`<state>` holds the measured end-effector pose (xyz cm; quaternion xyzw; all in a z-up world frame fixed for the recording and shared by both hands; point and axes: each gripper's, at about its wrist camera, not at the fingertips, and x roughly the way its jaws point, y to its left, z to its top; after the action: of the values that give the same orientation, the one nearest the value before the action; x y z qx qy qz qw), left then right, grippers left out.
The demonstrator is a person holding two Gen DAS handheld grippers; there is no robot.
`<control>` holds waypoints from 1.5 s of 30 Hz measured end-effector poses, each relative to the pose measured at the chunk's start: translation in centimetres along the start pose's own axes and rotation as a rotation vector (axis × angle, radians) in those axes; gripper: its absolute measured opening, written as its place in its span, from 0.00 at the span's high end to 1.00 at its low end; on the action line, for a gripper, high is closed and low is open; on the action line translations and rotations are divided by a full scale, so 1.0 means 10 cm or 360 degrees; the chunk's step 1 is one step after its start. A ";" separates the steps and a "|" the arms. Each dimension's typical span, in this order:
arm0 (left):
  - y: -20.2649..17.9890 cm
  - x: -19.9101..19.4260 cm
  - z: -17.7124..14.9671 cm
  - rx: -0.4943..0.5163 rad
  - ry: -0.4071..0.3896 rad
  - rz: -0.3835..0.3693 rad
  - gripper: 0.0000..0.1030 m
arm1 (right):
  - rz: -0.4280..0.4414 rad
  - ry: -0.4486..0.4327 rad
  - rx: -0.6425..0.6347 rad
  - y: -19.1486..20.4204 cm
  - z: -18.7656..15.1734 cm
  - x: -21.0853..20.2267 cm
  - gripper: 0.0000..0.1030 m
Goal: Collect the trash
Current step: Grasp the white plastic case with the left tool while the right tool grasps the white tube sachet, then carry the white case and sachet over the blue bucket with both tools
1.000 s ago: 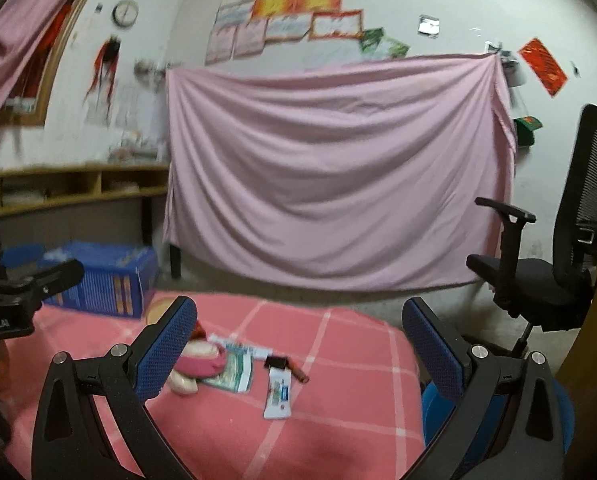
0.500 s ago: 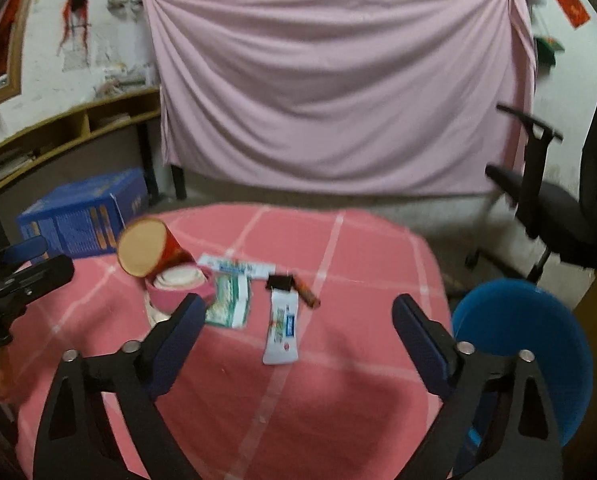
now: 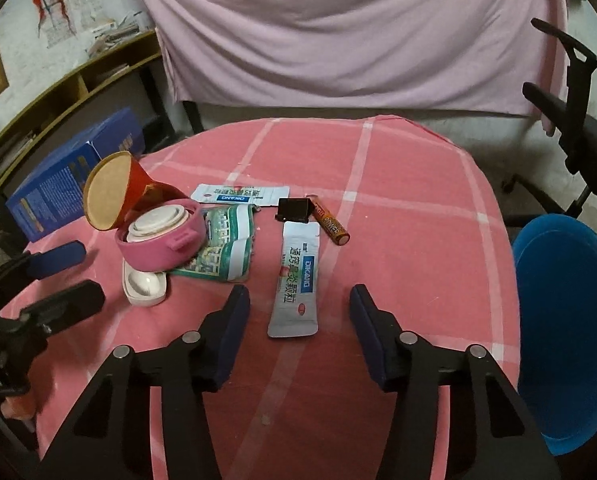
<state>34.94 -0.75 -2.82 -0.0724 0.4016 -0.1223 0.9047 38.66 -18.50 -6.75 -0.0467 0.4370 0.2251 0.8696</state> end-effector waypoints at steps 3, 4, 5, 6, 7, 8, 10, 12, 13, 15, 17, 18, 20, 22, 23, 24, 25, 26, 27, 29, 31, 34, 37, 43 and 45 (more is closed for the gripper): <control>-0.04 0.10 0.05 -0.0009 0.0041 -0.0008 0.27 | 0.0028 0.0010 0.0011 -0.03 -0.01 0.00 0.65; -0.05 0.14 0.07 -0.0014 0.0057 -0.0008 0.30 | 0.0034 0.0013 0.0012 -0.04 0.00 0.01 0.67; -0.07 0.18 0.09 -0.0019 0.0071 -0.0002 0.32 | 0.0037 0.0016 0.0016 -0.05 0.00 0.00 0.70; -0.08 0.21 0.11 -0.0025 0.0078 0.0003 0.33 | 0.0038 0.0017 0.0018 -0.04 0.01 0.01 0.72; -0.10 0.23 0.12 -0.0027 0.0078 0.0009 0.33 | 0.0042 0.0020 0.0022 -0.05 0.00 0.01 0.73; -0.12 0.25 0.14 -0.0028 0.0076 0.0016 0.33 | 0.0044 0.0021 0.0025 -0.04 0.01 0.01 0.74; -0.16 0.30 0.17 -0.0024 0.0076 0.0032 0.40 | 0.0048 0.0024 0.0034 -0.05 0.02 0.02 0.75; -0.22 0.36 0.17 -0.0001 0.0098 0.0084 0.47 | 0.0060 0.0028 0.0052 -0.08 0.01 0.03 0.77; -0.23 0.39 0.18 0.0017 0.0108 0.0112 0.49 | 0.0067 0.0028 0.0063 -0.09 0.01 0.03 0.77; -0.26 0.42 0.17 0.0042 0.0115 0.0137 0.52 | 0.0073 0.0027 0.0076 -0.10 0.02 0.03 0.77; -0.26 0.41 0.15 0.0053 0.0117 0.0154 0.52 | 0.0071 0.0028 0.0078 -0.10 0.03 0.04 0.77; -0.26 0.42 0.14 0.0052 0.0120 0.0159 0.52 | 0.0071 0.0030 0.0077 -0.09 0.04 0.05 0.77; -0.26 0.40 0.12 0.0042 0.0124 0.0160 0.53 | 0.0068 0.0034 0.0077 -0.08 0.05 0.07 0.76; -0.23 0.35 0.08 0.0015 0.0123 0.0139 0.53 | 0.0064 0.0038 0.0075 -0.07 0.06 0.08 0.76; -0.22 0.32 0.06 0.0000 0.0123 0.0127 0.53 | 0.0063 0.0036 0.0073 -0.08 0.06 0.08 0.76; -0.21 0.29 0.05 -0.0008 0.0122 0.0118 0.53 | 0.0062 0.0034 0.0072 -0.08 0.06 0.08 0.77; -0.21 0.26 0.03 -0.0013 0.0121 0.0107 0.53 | 0.0065 0.0035 0.0072 -0.08 0.06 0.08 0.78; -0.21 0.22 0.01 -0.0013 0.0122 0.0099 0.53 | 0.0077 0.0031 0.0075 -0.08 0.05 0.07 0.81; -0.22 0.19 -0.01 -0.0011 0.0119 0.0093 0.53 | 0.0093 0.0026 0.0080 -0.09 0.05 0.06 0.81; -0.23 0.12 -0.06 -0.0005 0.0115 0.0077 0.53 | 0.0134 0.0013 0.0102 -0.11 0.03 0.03 0.82; -0.25 0.06 -0.12 0.0009 0.0116 0.0066 0.53 | 0.0174 0.0007 0.0112 -0.13 0.00 -0.01 0.82; -0.30 -0.02 -0.21 0.0039 0.0107 0.0071 0.53 | 0.0191 -0.0007 0.0089 -0.09 -0.07 -0.10 0.82; -0.35 -0.09 -0.31 0.0041 0.0098 0.0048 0.53 | 0.0168 -0.0046 0.0040 -0.02 -0.15 -0.25 0.82; -0.42 -0.26 -0.40 0.0011 0.0009 0.0005 0.53 | 0.0184 -0.0227 0.0019 -0.03 -0.29 -0.59 0.82; -0.47 -0.31 -0.37 -0.0005 -0.0048 0.0003 0.53 | 0.0186 -0.0314 0.0031 -0.07 -0.32 -0.71 0.82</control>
<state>29.39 -4.48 -2.04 -0.0752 0.3881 -0.1199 0.9107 32.90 -22.48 -3.25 0.0098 0.3535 0.2747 0.8942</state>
